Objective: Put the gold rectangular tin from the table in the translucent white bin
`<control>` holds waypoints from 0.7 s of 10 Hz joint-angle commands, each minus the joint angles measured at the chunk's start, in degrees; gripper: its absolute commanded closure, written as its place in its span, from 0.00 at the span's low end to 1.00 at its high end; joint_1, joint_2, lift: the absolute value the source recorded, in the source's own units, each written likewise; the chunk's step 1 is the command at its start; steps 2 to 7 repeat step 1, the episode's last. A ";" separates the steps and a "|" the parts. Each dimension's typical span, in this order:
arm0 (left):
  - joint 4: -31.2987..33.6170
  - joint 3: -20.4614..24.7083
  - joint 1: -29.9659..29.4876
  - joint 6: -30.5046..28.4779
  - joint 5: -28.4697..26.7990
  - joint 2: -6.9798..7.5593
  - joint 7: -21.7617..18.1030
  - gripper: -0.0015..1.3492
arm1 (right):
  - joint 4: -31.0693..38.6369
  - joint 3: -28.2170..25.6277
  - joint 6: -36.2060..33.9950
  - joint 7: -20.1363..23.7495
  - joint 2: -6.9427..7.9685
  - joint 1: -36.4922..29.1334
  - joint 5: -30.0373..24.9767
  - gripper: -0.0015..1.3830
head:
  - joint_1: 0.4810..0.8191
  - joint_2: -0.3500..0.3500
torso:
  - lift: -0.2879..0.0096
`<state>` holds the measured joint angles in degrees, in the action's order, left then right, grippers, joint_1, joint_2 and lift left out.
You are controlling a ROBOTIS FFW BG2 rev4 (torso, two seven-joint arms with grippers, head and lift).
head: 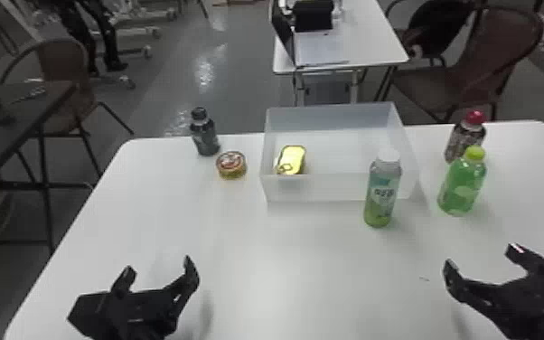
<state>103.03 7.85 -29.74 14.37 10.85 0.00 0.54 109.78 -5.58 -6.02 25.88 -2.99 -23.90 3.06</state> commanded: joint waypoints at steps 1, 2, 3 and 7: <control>-0.37 -0.73 0.21 0.05 0.31 -0.15 0.16 0.07 | -0.27 0.13 0.04 0.04 0.09 0.09 0.10 0.07 | 0.63 0.73 | 0.53; -0.37 -0.73 0.21 0.05 0.31 -0.15 0.16 0.07 | -0.27 0.13 0.04 0.04 0.09 0.09 0.10 0.07 | 0.63 0.73 | 0.53; -0.37 -0.73 0.21 0.05 0.31 -0.15 0.16 0.07 | -0.27 0.13 0.04 0.04 0.09 0.09 0.10 0.07 | 0.63 0.73 | 0.53; -0.37 -0.73 0.21 0.05 0.31 -0.15 0.16 0.07 | -0.27 0.13 0.04 0.04 0.09 0.09 0.10 0.07 | 0.63 0.73 | 0.53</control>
